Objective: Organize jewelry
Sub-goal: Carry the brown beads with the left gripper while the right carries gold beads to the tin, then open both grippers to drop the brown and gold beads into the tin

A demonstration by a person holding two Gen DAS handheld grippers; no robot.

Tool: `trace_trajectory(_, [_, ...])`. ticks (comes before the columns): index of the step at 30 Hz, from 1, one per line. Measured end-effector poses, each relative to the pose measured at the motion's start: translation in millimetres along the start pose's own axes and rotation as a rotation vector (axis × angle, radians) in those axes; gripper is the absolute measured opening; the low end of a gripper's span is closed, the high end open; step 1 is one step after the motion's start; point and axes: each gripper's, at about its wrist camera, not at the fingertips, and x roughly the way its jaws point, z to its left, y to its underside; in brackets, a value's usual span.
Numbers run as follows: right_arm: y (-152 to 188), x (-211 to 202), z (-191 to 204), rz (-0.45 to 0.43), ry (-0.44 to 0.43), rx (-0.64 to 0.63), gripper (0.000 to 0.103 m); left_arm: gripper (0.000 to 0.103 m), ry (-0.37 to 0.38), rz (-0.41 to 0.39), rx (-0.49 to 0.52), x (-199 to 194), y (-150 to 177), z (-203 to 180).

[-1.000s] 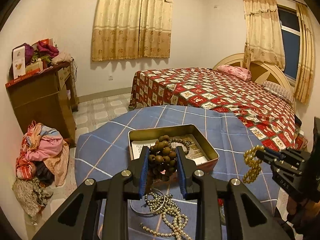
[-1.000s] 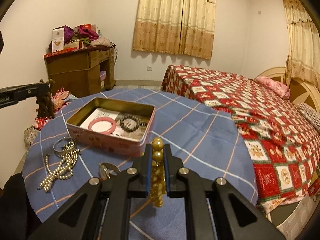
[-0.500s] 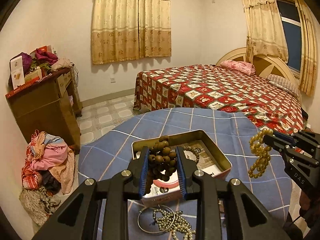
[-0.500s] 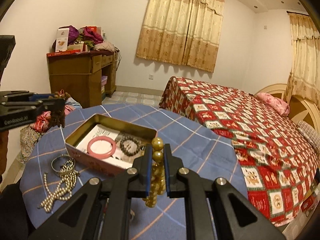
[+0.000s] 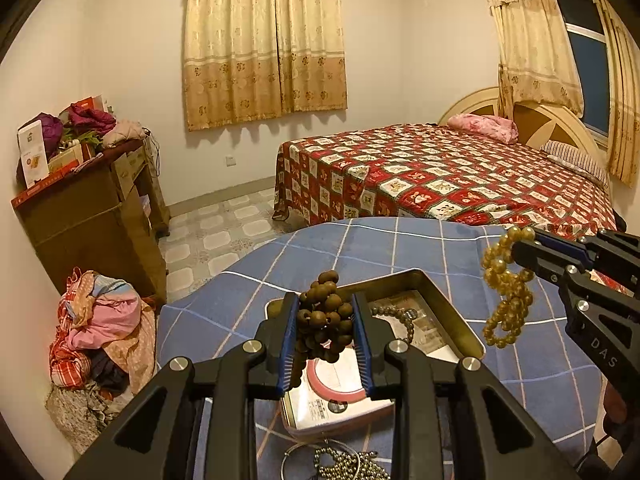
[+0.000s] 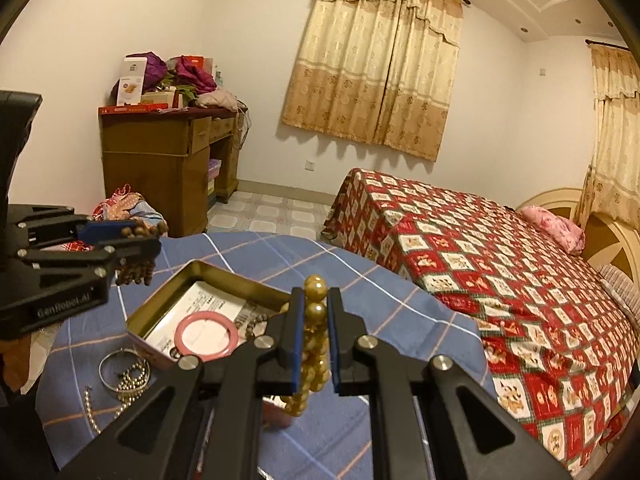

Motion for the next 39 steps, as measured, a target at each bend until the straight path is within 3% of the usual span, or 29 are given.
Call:
trace_trajectory(20, [-15,44,10,0.019,-0.034,0.013,0.013,0.027,-0.027,0.044,0.016,41,-11,3])
trace_trajectory(39, [4,90,24,0.118,-0.044,-0.009,0.013,0.027,-0.003,0.101,0.020,78,1,4])
